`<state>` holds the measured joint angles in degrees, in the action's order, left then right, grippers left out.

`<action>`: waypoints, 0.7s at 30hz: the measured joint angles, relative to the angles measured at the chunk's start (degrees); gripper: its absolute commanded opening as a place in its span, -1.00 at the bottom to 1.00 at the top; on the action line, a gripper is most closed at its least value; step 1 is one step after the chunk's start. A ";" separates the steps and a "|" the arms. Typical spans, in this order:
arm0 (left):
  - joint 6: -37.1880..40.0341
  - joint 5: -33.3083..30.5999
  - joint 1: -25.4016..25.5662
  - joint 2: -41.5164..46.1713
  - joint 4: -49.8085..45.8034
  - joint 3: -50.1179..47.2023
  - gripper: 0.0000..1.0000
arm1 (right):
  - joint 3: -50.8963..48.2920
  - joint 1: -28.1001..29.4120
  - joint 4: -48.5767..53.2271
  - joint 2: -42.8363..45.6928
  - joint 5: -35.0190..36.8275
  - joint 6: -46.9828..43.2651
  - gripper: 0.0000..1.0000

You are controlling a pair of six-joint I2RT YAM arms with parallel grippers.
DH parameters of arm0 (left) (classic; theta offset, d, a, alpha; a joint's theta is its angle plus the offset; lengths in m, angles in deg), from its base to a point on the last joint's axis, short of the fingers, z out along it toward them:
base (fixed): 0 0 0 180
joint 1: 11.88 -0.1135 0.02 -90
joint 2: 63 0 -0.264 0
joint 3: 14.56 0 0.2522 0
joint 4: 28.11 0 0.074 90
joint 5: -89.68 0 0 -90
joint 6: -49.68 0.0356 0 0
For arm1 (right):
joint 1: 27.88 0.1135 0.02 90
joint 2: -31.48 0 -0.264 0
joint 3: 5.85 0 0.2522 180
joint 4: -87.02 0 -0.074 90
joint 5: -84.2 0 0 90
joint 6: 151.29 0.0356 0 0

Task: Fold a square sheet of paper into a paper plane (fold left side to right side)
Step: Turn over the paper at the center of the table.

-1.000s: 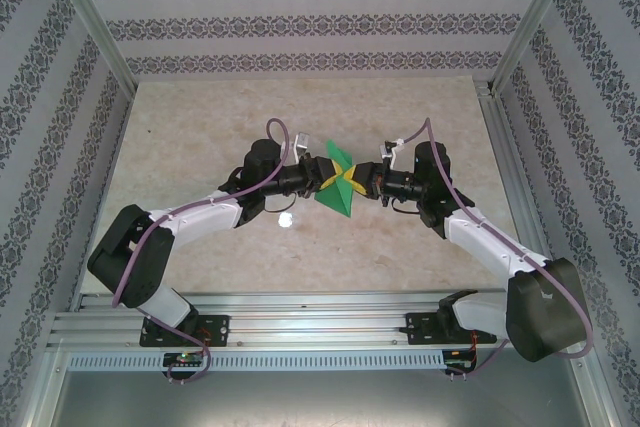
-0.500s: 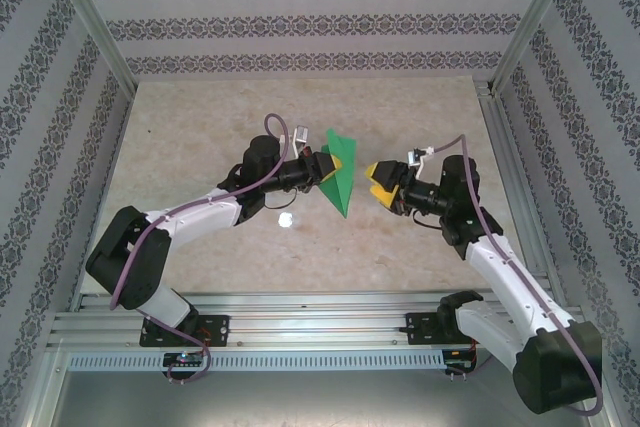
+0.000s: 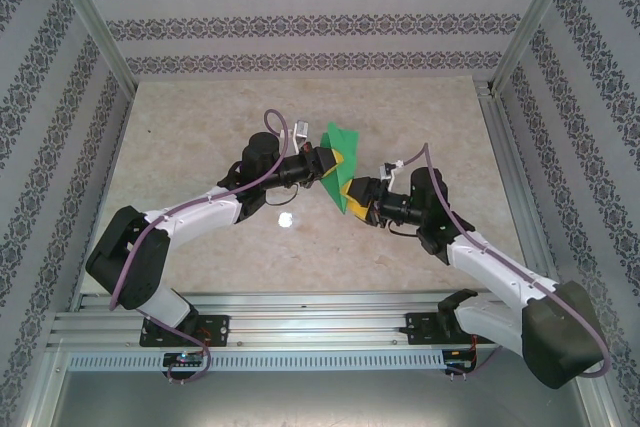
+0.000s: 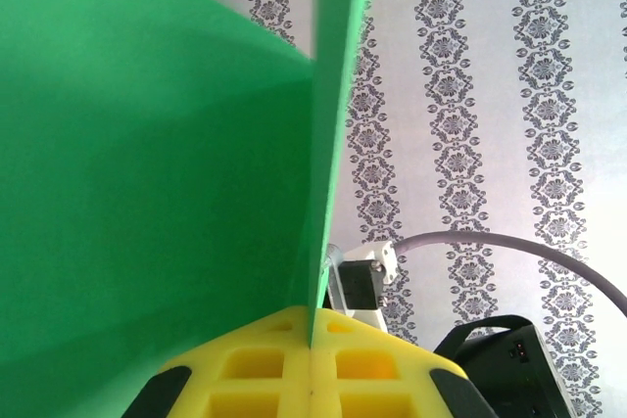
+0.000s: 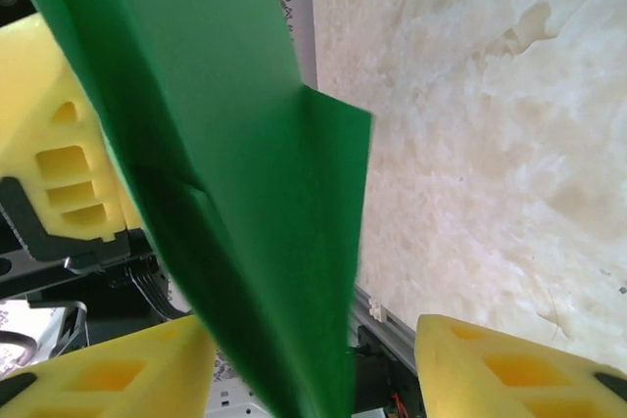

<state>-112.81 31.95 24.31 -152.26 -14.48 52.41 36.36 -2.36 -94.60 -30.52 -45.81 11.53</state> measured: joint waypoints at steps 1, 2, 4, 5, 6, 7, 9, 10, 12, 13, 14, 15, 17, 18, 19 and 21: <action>0.00 0.00 0.00 0.00 0.00 0.00 -0.93 | 0.26 0.00 -0.48 -0.48 0.24 0.02 -0.20; 0.00 -0.02 0.00 0.00 0.00 0.00 -0.93 | 0.48 0.00 -0.83 -0.79 0.57 0.20 -0.28; 0.07 -0.02 0.00 0.00 -0.04 0.00 -0.93 | 1.03 0.00 -1.64 -1.20 1.01 0.00 -0.41; 0.17 -0.04 0.00 0.00 -0.11 0.00 -0.93 | 1.11 0.00 -2.05 -1.29 1.14 -0.07 -0.45; 0.26 -0.11 0.00 0.00 -0.26 0.02 -0.92 | 1.20 0.00 -2.32 -1.33 1.20 -0.31 -0.48; 0.44 -0.20 0.00 0.00 -0.52 0.07 -0.93 | 1.25 0.00 -2.51 -1.44 1.27 -0.48 -0.48; 0.55 -0.24 0.00 0.00 -0.98 0.11 -0.93 | 1.33 0.00 -2.67 -1.70 1.42 -0.61 -0.29; 0.68 -0.24 0.00 0.00 -1.11 0.11 -0.93 | 1.40 0.00 -2.64 -1.81 1.42 -0.87 -0.10; 0.83 -0.24 0.00 0.00 -1.49 0.11 -0.93 | 1.51 -0.07 -2.67 -1.84 1.42 -1.60 0.12; 0.87 -0.22 0.00 0.00 -1.64 0.11 -0.93 | 1.51 -0.15 -2.73 -1.81 1.42 -1.90 0.19; 0.90 -0.24 0.00 0.00 -1.70 0.11 -0.93 | 1.49 -0.42 -2.69 -1.73 1.40 -2.21 0.25; 0.90 -0.22 0.00 0.00 -1.73 0.11 -0.93 | 1.40 -0.72 -2.60 -1.53 1.36 -2.51 0.31; 0.87 -0.22 0.00 0.00 -1.73 0.11 -0.93 | 0.94 -1.73 -2.54 -0.52 1.36 -3.43 0.41; 0.87 -0.22 0.00 0.00 -1.73 0.13 -0.93 | 0.59 -2.14 -2.71 0.04 1.33 -3.87 0.43; 0.85 -0.20 0.00 0.00 -1.73 0.22 -0.93 | 0.04 -2.45 -3.50 0.48 1.07 -3.93 0.45; 0.83 -0.15 0.00 0.00 -1.68 0.48 -0.93 | -1.33 -2.71 -6.82 0.55 0.57 -3.32 0.43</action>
<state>-111.98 31.80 24.31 -152.26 -16.16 52.89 35.03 -5.07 -101.42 -29.97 -45.24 8.21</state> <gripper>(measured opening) 0.057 0.721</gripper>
